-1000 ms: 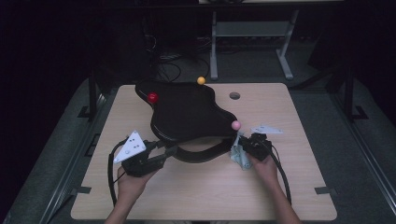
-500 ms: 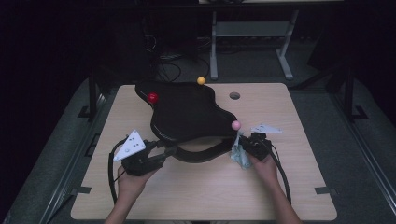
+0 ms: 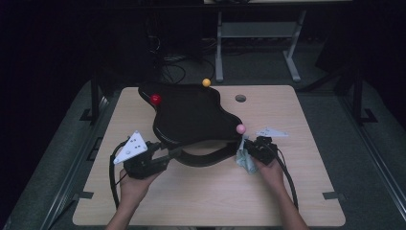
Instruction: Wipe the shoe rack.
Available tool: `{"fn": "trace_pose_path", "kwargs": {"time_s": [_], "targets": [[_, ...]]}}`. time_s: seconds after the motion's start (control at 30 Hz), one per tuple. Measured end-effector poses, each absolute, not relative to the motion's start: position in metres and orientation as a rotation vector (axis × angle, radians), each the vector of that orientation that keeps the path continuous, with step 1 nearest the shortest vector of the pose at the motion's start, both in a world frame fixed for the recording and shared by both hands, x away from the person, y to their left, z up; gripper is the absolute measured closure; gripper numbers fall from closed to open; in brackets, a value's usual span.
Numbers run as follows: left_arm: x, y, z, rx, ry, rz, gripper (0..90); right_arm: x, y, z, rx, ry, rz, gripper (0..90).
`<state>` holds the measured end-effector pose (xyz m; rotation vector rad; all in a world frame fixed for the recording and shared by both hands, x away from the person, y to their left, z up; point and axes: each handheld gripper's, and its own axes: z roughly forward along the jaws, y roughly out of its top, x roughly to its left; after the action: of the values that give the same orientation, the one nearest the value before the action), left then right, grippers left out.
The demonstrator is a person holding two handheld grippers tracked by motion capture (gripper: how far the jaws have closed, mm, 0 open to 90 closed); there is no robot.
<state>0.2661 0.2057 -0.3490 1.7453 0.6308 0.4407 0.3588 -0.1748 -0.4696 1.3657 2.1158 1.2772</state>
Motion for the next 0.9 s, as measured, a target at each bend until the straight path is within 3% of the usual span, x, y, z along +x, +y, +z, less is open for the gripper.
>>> {"fn": "trace_pose_path", "kwargs": {"time_s": [0.63,0.9], "targets": [[0.303,0.249,-0.35,1.728,0.789,0.523,59.6,0.365,-0.137,-0.462,1.276,2.175,1.324,82.1],[0.298,0.265,-0.36,1.725,0.837,0.534,58.9,0.364,-0.117,-0.47,1.276,2.21,1.353,82.2]]}}
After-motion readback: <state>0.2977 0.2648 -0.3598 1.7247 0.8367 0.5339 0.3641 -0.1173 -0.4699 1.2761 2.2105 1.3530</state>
